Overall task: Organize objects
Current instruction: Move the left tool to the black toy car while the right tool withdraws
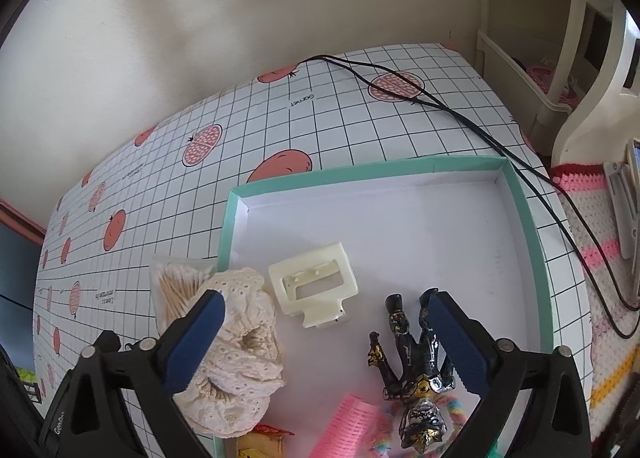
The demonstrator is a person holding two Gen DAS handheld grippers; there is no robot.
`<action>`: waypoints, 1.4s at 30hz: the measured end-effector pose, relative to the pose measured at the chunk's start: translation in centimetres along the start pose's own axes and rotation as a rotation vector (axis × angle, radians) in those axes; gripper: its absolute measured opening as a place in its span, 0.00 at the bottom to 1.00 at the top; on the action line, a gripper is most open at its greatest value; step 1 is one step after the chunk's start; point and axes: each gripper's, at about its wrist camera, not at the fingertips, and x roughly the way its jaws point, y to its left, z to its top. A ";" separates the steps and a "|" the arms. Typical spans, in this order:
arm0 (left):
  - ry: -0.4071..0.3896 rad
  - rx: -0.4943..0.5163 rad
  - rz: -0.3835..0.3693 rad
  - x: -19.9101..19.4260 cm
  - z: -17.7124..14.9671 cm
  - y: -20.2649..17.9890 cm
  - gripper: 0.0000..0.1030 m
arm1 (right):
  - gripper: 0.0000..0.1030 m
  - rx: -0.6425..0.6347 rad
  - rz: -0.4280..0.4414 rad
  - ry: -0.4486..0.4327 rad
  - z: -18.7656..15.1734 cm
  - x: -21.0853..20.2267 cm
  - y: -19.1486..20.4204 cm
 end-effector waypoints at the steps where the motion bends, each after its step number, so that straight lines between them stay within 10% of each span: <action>1: 0.002 -0.004 0.002 0.0 0.0 0.1 0.94 | 1.00 -0.001 0.000 -0.002 0.0 0.0 0.0; 42: 0.107 -0.134 0.035 2.0 0.8 4.9 0.95 | 1.00 -0.047 -0.004 0.020 -0.4 0.6 1.3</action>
